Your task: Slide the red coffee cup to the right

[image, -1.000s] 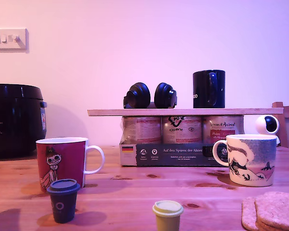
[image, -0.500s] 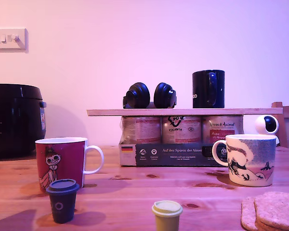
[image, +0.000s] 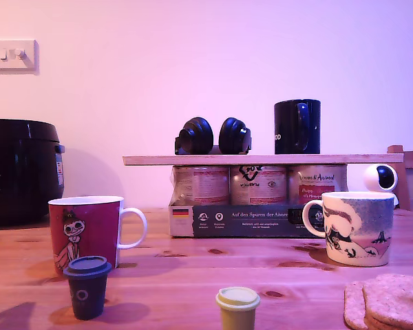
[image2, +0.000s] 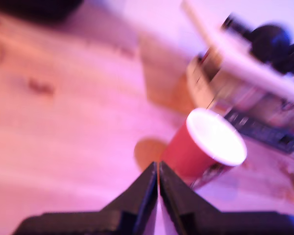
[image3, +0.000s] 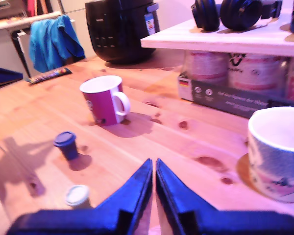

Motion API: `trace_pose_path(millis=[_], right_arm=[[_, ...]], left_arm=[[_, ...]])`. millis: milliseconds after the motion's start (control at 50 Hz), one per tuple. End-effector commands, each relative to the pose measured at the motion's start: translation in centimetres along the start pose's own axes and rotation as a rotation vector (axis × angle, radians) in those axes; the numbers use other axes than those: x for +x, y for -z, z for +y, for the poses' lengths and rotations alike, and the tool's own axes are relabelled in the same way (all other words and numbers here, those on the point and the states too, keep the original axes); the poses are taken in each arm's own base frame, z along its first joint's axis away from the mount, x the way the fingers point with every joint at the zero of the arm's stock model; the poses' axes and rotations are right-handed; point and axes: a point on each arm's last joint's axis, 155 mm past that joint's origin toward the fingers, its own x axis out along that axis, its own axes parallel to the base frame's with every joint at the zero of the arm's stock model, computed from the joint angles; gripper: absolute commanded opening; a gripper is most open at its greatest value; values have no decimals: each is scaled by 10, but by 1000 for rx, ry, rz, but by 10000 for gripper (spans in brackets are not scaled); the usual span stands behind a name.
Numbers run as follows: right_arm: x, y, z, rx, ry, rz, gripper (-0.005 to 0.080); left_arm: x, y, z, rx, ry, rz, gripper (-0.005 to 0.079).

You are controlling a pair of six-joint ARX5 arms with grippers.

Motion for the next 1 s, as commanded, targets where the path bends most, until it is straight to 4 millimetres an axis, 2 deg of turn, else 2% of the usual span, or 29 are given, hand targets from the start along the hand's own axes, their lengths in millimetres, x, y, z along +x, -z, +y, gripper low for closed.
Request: trace_pose_path(millis=[0,120,260,400,700,980], right_arm=[[-2,-8,2,-21,-6,-19,-12],[-2,-8,2,-25,-6,-19,-12],[-2,-8,2,-25,-6,-19,-12],[-2,-8,2,-25,-5,-19,-12],[-2,-8,2,-27,-4,-19,-12],[-2,-8,2,-43,-4,-18,-12]], left_arm=[[3,10,7,-21,-19,39,-19],[4,9,6,-33,-40,73,-19],[6,-3,0,-38,-59,113,-19],[15,-11,-8,23,-73,192,-19],[50,-14,-6,124,-90,376,-19],[93,-14,-5,143,-54,496,-19]])
